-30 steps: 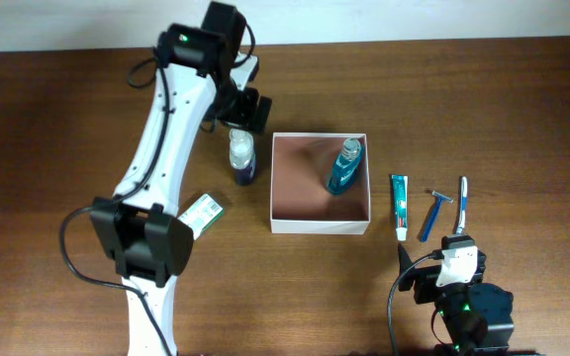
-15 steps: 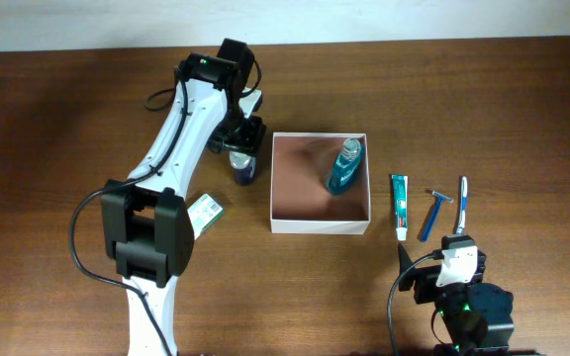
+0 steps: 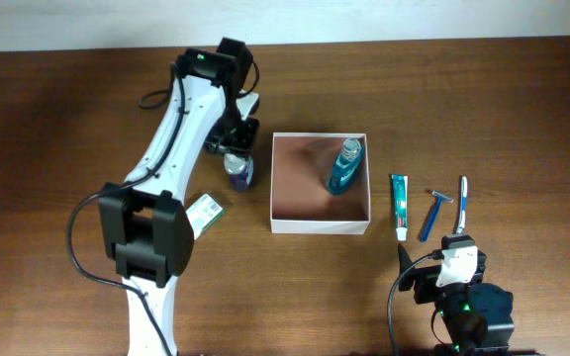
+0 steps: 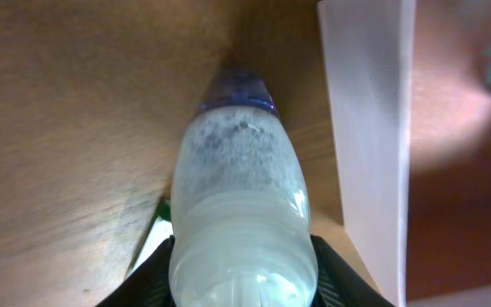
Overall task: Pack container
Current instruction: 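Move the left gripper to the blue-capped spray bottle and grasp it, then carry the spray bottle into the box beside the Listerine, release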
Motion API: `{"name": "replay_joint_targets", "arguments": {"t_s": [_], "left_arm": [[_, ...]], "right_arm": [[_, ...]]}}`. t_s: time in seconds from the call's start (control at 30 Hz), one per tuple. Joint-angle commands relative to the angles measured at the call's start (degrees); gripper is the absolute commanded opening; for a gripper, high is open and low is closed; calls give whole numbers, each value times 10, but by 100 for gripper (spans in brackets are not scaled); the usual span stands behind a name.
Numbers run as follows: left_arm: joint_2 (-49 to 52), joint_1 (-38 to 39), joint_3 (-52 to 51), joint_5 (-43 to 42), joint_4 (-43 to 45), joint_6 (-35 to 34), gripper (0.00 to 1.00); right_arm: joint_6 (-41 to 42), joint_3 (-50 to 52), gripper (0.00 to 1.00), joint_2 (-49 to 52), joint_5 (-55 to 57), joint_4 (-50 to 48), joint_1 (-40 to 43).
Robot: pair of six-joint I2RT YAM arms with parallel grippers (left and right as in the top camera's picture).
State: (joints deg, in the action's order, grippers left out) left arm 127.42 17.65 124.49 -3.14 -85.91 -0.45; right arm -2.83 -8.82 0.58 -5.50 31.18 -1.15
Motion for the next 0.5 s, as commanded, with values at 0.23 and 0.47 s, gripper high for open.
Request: {"name": "replay_joint_targets", "arguments": {"t_s": [0.23,0.47], "left_arm": [[-113,34,192,-5,-89,-4,9],[-128,119,185,0,-90,-19,9]], "right_arm": [[3,4,99,-3,-1,-2,4],[3,4,99,-3,-1,-2,4]]}}
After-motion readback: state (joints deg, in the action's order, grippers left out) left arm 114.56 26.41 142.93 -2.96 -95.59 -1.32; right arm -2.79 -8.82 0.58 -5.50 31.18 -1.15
